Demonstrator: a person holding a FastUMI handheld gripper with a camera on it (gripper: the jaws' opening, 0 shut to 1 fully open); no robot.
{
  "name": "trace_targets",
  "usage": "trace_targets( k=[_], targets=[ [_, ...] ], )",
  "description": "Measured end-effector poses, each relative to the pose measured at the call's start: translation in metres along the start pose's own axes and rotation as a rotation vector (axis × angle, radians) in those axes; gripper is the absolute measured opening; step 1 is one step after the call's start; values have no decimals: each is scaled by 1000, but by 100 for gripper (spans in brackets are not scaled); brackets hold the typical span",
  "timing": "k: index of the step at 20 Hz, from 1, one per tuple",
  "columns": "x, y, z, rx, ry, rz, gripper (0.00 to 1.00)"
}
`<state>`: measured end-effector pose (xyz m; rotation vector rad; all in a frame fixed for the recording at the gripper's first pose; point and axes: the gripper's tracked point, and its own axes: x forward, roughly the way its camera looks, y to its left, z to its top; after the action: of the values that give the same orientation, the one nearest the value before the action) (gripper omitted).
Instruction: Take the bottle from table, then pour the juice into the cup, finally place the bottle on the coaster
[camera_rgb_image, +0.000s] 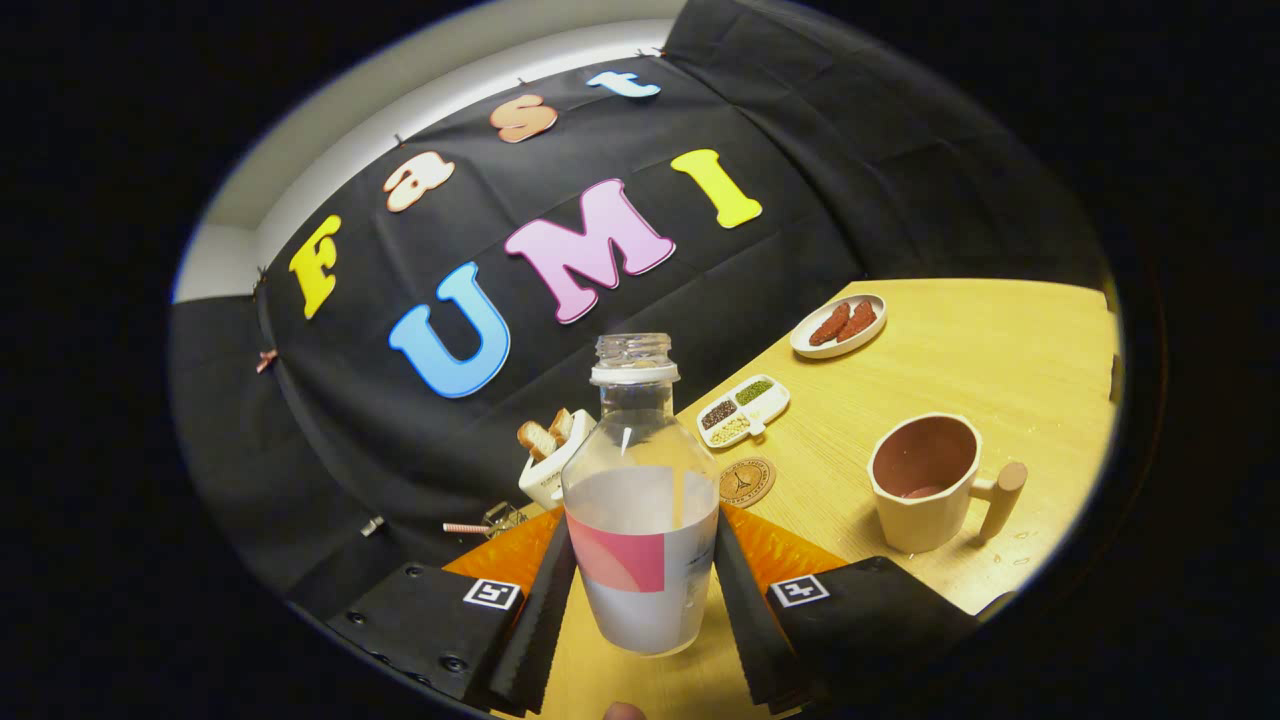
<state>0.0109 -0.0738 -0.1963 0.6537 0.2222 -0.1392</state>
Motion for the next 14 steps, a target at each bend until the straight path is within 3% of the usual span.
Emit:
trace_targets(
  k=[14],
  targets=[
    [9,-47,-7,493,44,-73,76]
  ],
)
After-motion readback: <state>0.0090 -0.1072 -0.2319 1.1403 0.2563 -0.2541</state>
